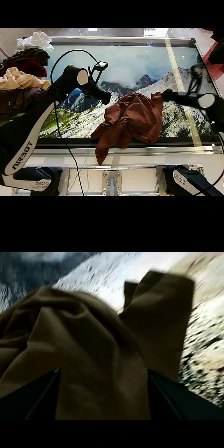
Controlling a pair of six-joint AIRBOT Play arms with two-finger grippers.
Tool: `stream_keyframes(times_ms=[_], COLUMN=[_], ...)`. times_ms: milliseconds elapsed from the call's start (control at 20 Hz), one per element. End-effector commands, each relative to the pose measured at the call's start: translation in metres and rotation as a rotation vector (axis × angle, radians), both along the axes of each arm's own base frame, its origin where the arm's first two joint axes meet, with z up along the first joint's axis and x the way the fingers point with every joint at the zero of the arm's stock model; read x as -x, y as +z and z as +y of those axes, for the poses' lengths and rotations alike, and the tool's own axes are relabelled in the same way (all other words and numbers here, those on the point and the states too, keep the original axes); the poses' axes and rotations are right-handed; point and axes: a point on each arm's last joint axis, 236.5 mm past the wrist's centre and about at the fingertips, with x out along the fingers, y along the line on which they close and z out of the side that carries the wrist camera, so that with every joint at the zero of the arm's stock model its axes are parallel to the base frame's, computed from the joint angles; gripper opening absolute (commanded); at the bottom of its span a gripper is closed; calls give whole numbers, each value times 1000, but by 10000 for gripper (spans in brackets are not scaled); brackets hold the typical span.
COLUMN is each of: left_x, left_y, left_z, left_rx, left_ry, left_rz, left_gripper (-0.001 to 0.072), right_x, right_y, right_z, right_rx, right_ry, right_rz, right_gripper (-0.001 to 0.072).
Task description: Fold the shirts.
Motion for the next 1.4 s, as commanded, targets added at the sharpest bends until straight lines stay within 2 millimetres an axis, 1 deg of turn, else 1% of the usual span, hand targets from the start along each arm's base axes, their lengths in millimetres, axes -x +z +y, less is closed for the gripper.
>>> stream_keyframes(times_ms=[0, 50, 100, 150, 250, 300, 350, 400, 500, 600, 650, 700, 750, 850, 900, 1000, 1050, 1100, 1150, 1200, 1300, 1350], left_x=[-18, -14, -11, -11, -14, -16, -19, -20, -21, -21, -21, -21, -21, -20, -19, -18, -18, -18, -18, -18, -18, -16], left_y=[-7, -9, -10, -10, -9, -8, -7, -7, -8, -9, -10, -11, -13, -15, -16, -17, -17, -17, -17, -17, -17, -18], left_z=[38, 40, 42, 43, 41, 39, 38, 37, 36, 36, 36, 36, 36, 36, 37, 37, 37, 37, 37, 37, 37, 38], left_rx=[-167, -173, -184, -186, -176, -170, -163, -158, -156, -158, -159, -161, -163, -165, -167, -170, -170, -169, -169, -170, -171, -176], left_ry=[71, 70, 66, 66, 66, 66, 67, 67, 67, 67, 67, 66, 66, 66, 65, 62, 62, 62, 62, 62, 62, 62], left_rz=[-63, -46, -34, -32, -47, -55, -65, -72, -74, -70, -69, -66, -64, -57, -52, -50, -51, -51, -50, -51, -48, -42], left_gripper=[710, 708, 708, 708, 708, 708, 708, 708, 707, 708, 707, 708, 708, 708, 707, 707, 708, 707, 707, 707, 707, 707], right_x=[40, 57, 75, 92, 132, 152, 164, 170, 170, 170, 169, 165, 163, 167, 171, 174, 171, 162, 151, 138, 116, 108], right_y=[-84, -102, -113, -117, -118, -118, -117, -115, -106, -94, -89, -88, -92, -112, -122, -136, -139, -138, -134, -126, -110, -101], right_z=[53, 57, 62, 64, 65, 58, 48, 37, 10, -10, -18, -20, -15, 12, 22, 32, 35, 40, 46, 54, 65, 68], right_rx=[-205, -217, -230, -227, -208, -174, -129, -74, 45, 132, 161, 164, 132, 2, -50, -112, -132, -159, -193, -238, -312, -322], right_ry=[81, 99, 123, 160, 256, 284, 289, 282, 224, 161, 131, 92, 69, 45, 26, -11, -22, -27, -28, -25, -31, -17], right_rz=[251, 334, 407, 466, 608, 679, 725, 738, 702, 664, 644, 618, 603, 602, 603, 592, 571, 530, 483, 424, 336, 306], right_gripper=[624, 624, 624, 623, 623, 623, 622, 623, 622, 623, 623, 623, 623, 623, 622, 622, 622, 612, 578, 464, 285, 186])
